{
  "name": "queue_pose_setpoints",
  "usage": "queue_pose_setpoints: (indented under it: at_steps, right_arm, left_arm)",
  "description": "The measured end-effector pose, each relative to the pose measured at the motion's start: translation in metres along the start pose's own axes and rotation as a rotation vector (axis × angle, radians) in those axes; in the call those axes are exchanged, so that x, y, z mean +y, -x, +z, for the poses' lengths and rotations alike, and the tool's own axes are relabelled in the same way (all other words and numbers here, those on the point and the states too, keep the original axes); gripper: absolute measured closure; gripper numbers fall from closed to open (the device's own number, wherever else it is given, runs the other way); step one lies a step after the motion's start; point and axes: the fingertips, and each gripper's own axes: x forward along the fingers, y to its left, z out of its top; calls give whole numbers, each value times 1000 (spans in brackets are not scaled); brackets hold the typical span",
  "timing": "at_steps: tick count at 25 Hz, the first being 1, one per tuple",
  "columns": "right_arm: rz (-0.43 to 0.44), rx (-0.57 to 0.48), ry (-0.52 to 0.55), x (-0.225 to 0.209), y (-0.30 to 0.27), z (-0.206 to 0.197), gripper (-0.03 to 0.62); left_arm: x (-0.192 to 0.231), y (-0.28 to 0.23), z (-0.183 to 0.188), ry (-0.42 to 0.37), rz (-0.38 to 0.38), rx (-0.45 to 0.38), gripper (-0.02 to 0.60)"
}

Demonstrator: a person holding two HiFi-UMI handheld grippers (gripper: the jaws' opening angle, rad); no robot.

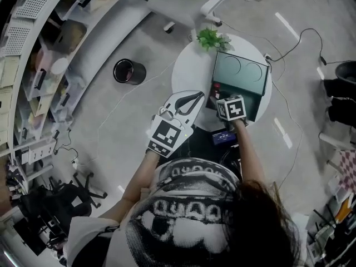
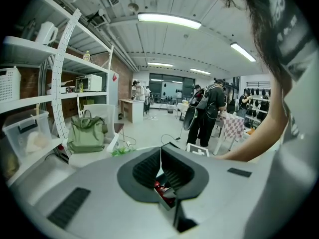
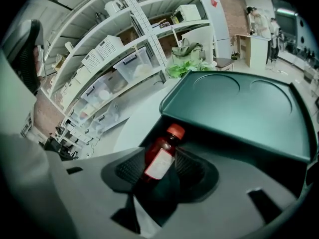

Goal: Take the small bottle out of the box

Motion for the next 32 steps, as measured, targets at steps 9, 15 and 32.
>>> queue_pose_setpoints:
  at_steps: [9, 15, 32]
  right_arm:
    - [-23, -2, -100, -15, 16, -10, 382]
    - [-183, 24, -123, -46, 39, -26, 427]
    - [-152, 191, -73, -24, -8, -29, 315]
  left_arm:
    - [25, 2, 8, -25, -46, -17, 568]
    - [34, 3, -3, -20, -69, 2, 568]
    - [55, 14, -11, -12, -88, 6, 568]
